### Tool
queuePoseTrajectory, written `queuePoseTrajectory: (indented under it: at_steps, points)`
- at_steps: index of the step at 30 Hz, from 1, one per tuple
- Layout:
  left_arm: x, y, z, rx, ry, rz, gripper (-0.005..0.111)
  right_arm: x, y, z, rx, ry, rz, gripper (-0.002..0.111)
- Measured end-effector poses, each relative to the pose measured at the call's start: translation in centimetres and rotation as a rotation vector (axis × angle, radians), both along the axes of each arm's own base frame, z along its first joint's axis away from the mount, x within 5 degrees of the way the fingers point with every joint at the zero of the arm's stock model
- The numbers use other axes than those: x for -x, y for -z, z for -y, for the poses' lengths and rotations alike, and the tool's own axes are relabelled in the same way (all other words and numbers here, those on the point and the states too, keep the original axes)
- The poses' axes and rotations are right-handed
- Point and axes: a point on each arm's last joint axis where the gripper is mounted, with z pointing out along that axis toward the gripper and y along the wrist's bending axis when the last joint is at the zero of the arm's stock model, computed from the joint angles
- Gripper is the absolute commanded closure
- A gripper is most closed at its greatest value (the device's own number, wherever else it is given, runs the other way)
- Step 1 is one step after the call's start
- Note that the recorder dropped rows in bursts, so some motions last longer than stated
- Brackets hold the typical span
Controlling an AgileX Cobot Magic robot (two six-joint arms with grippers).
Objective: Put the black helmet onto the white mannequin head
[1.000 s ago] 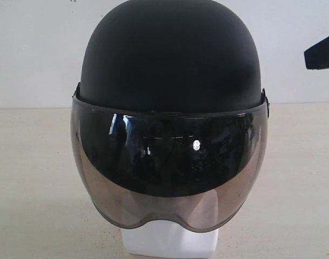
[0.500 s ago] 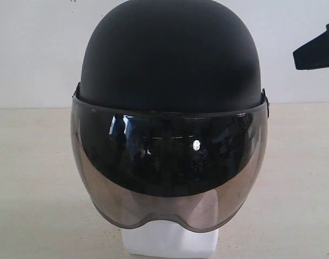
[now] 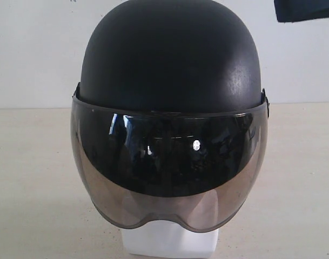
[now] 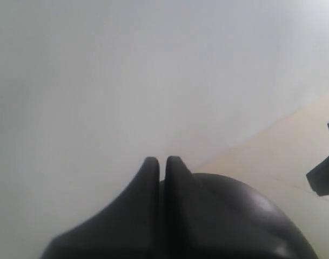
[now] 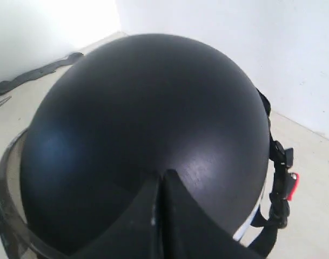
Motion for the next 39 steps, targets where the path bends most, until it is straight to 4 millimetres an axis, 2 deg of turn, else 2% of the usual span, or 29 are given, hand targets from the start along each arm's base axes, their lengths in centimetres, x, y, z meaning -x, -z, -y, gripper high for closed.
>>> queuePoseTrajectory:
  at_steps: [3,7,13,17,21,27,34,39]
  points:
    - [-2.7,-0.4,2.1,-0.077,0.085,-0.054,0.102,0.7,-1.1,-0.1,-0.006,-0.025,0.008,0.108]
    - [-5.4,-0.3,5.2,-0.151,0.287,-0.092,0.102,1.6,-2.1,-0.3,-0.015,-0.077,0.003,0.108]
    - [-9.6,1.3,8.5,-0.226,0.485,-0.185,0.102,2.5,-1.8,-1.2,0.020,-0.181,-0.034,0.108]
    - [-12.0,2.8,8.5,-0.248,0.498,-0.232,0.102,3.0,-1.3,-1.9,0.077,-0.226,-0.040,0.108]
    - [-13.4,3.5,7.3,-0.230,0.513,-0.249,0.102,3.2,-1.1,-2.5,0.120,-0.234,-0.025,0.108]
    - [-14.3,4.0,6.4,-0.197,0.553,-0.273,0.102,3.4,-1.1,-3.8,0.115,-0.273,-0.019,0.108]
    - [-14.9,4.6,6.5,-0.200,0.564,-0.271,0.102,1.5,0.4,-6.1,0.146,-0.311,-0.075,0.108]
    - [-15.2,5.0,6.7,-0.184,0.578,-0.285,0.102,1.1,1.0,-7.1,0.169,-0.325,-0.076,0.108]
